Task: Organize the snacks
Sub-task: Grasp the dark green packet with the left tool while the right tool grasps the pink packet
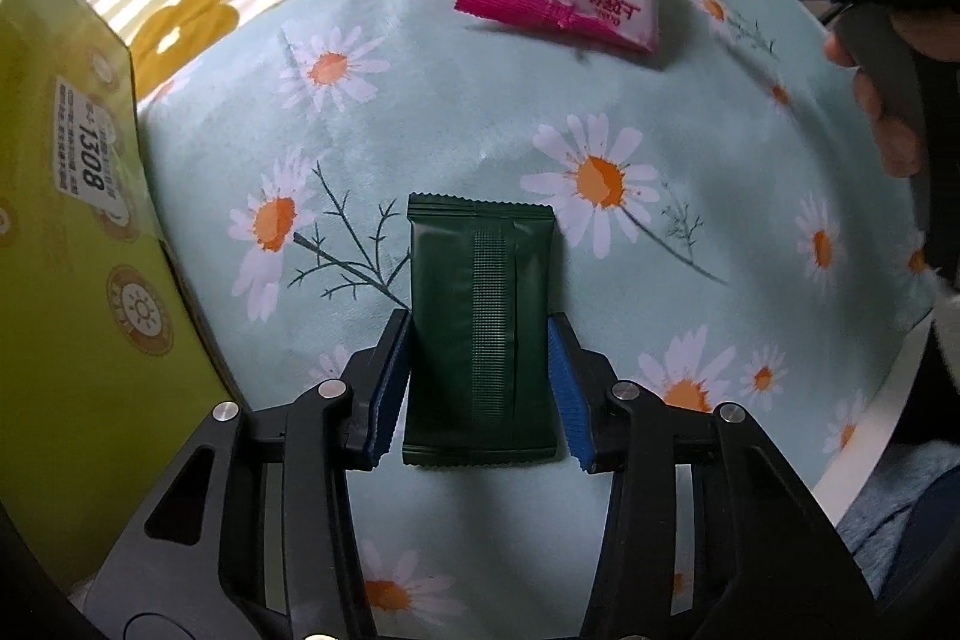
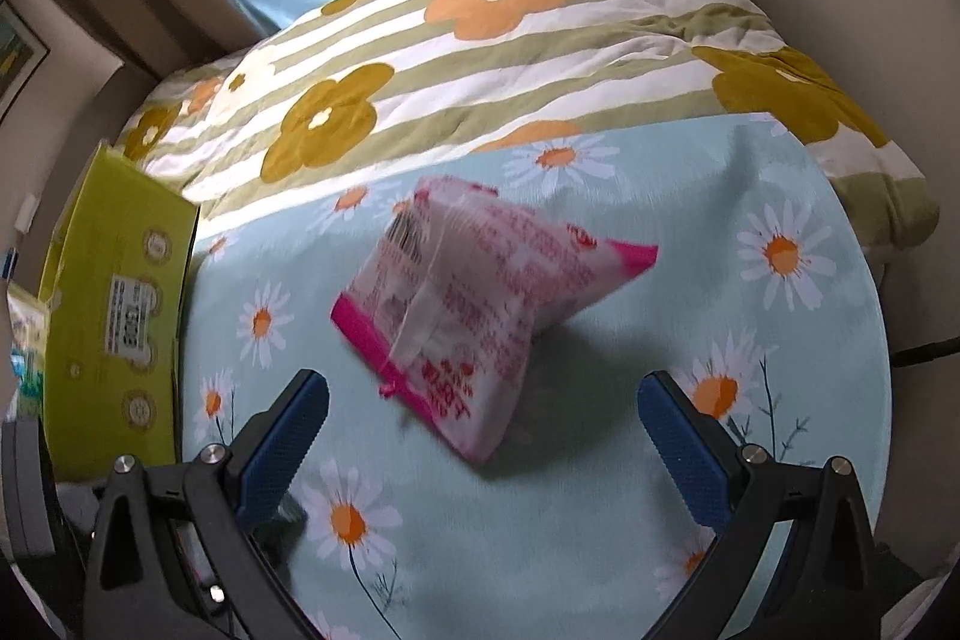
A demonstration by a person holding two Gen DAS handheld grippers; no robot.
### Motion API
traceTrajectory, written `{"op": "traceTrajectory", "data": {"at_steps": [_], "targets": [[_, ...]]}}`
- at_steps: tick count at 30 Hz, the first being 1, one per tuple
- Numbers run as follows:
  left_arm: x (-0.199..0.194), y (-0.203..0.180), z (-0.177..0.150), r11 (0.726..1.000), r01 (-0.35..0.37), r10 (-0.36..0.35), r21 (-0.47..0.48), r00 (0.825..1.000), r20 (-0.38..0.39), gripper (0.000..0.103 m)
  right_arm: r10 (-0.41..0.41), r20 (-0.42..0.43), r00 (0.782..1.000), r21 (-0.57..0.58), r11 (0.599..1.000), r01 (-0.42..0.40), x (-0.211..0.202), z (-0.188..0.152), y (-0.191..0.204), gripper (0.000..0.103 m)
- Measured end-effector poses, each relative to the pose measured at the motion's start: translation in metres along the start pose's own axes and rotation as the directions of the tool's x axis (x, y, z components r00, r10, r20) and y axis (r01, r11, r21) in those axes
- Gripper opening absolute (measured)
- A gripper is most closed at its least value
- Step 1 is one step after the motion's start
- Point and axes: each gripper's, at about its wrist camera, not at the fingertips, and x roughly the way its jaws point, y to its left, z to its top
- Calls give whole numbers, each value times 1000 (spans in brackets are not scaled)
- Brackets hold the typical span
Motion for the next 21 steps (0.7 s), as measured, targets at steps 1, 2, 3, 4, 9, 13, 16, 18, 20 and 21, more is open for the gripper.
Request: {"op": "traceTrajectory", "data": {"at_steps": [1, 2, 3, 4, 9, 13, 16, 18, 20, 21], "targets": [[0, 2, 2, 1000, 3, -3, -12, 1000, 1, 41, 7, 2, 1000, 16, 1000, -7, 2, 3, -2, 97], [0, 3, 2, 1000, 7, -7, -20, 1000, 3, 41, 15, 2, 1000, 29, 999, -15, 5, 4, -3, 95], [-1, 4, 3, 1000, 9, -9, -29, 1000, 6, 41, 30, 1, 1000, 50, 998, -30, 9, 7, -6, 90], [-1, 4, 4, 999, 10, -9, -35, 1000, 7, 41, 39, 1, 999, 67, 997, -39, 12, 8, -9, 84], [-2, 4, 4, 997, 8, -7, -71, 1000, 15, 41, 56, 16, 998, 68, 996, -57, 23, 16, -7, 70], [-4, 4, 4, 996, -1, 3, -90, 1000, 23, 41, 74, 27, 997, 21, 997, -74, 26, 17, 2, 51], [-7, 2, 3, 994, -11, 14, -105, 999, 31, 41, 82, 28, 996, -15, 997, -82, 24, 15, 7, 46], [-10, 0, 3, 993, -14, 19, -113, 999, 37, 41, 86, 30, 996, -28, 996, -85, 21, 13, 8, 41], [-14, -2, 2, 992, -17, 22, -124, 999, 44, 41, 88, 36, 995, -37, 996, -87, 16, 12, 8, 39], [-17, -3, 2, 990, -11, 18, -140, 999, 47, 41, 90, 43, 995, -43, 995, -88, 12, 11, 9, 38]]}}
